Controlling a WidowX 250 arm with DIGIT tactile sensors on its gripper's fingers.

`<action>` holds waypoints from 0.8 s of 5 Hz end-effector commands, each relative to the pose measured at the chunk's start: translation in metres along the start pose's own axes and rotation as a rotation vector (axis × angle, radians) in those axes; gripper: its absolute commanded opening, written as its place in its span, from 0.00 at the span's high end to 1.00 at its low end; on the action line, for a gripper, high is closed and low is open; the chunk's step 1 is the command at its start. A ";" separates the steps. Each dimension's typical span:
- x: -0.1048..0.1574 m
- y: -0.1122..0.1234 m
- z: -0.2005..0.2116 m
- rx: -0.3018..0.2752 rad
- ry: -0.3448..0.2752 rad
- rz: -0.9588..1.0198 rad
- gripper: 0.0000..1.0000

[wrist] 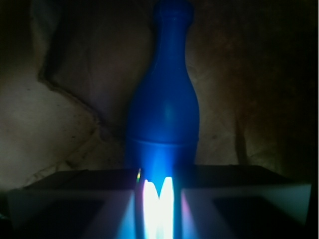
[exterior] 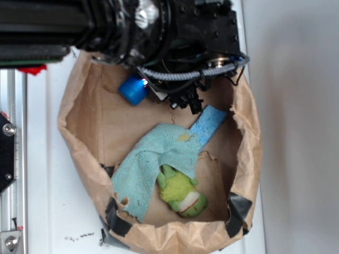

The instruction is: Grab the blue bottle.

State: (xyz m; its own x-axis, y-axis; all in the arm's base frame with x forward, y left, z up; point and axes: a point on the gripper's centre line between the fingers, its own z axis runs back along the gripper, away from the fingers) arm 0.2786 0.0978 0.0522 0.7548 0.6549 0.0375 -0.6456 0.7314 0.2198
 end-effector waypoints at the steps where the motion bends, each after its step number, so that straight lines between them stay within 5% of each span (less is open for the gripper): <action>1: 0.004 0.003 0.014 -0.048 -0.038 0.022 0.00; 4: 0.004 0.003 0.017 -0.049 -0.031 -0.007 0.00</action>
State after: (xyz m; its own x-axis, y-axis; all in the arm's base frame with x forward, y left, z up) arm 0.2800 0.0929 0.0511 0.7634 0.6456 0.0213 -0.6369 0.7469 0.1910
